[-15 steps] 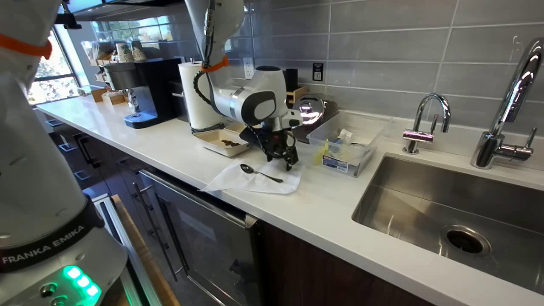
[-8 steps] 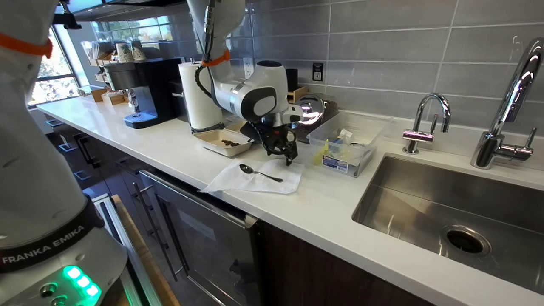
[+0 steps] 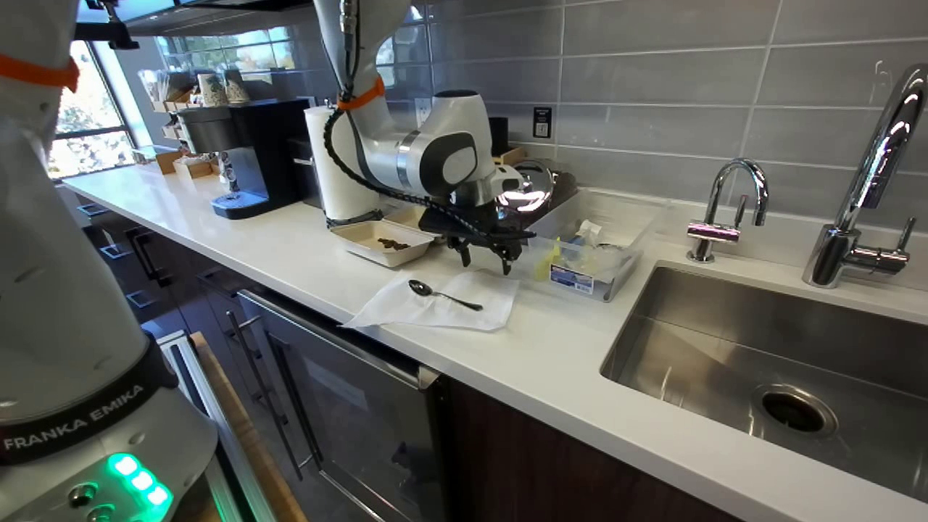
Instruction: Rotate the white napkin to the right.
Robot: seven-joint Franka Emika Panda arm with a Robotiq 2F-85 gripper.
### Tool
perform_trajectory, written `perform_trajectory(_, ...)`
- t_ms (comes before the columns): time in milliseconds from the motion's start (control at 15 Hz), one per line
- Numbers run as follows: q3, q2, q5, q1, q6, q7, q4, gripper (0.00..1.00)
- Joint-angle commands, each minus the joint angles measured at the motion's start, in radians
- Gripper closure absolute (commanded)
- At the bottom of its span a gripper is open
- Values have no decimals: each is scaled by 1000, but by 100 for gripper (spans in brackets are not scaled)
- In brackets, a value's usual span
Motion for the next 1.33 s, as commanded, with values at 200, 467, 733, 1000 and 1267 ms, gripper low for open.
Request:
perform_trajectory(200, -32, -19, -62, 76, -43, -10, -48, 0)
perform_trajectory(467, -15, -2, -45, 67, -11, -6, -37, 0)
perform_trajectory(733, -53, 15, -57, 98, -31, 16, -24, 0)
perform_trajectory(1000, -84, 40, -67, 119, -36, 15, -17, 0)
perform_trajectory(1267, -38, 74, -50, 89, -26, -9, -8, 0)
